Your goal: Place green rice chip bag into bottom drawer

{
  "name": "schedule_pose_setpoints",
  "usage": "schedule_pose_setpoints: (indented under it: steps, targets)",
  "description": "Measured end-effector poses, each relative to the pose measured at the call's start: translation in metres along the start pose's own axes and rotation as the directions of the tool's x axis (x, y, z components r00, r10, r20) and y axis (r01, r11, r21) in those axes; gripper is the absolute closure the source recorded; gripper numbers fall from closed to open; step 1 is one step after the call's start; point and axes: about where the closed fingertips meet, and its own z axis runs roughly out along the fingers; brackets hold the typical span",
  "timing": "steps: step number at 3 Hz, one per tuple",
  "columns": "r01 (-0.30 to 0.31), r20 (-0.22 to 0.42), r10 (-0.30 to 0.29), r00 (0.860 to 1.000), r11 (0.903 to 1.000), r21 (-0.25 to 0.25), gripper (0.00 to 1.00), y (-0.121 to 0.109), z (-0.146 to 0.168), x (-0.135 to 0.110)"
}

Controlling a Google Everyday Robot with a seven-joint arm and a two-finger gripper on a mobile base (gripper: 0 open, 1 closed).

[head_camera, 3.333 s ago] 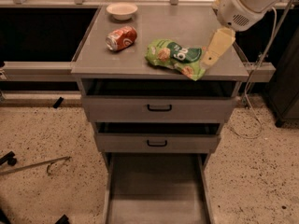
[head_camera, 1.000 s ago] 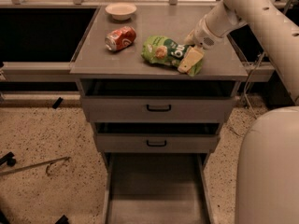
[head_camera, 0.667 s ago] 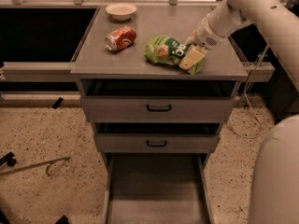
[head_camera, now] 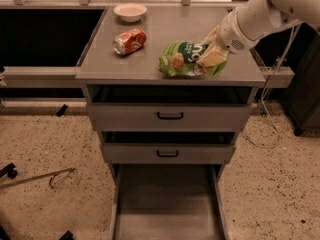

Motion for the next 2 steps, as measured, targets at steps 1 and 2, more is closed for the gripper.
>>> schedule_pose_setpoints:
  steps: [1, 2]
  targets:
    - [0.05, 0.091, -0.04, 0.995, 0.9935, -0.103, 1.0, 0.041, -0.008, -0.018]
    - [0.142, 0.229, -0.08, 0.97, 0.9532, -0.267, 1.0, 0.102, -0.005, -0.036]
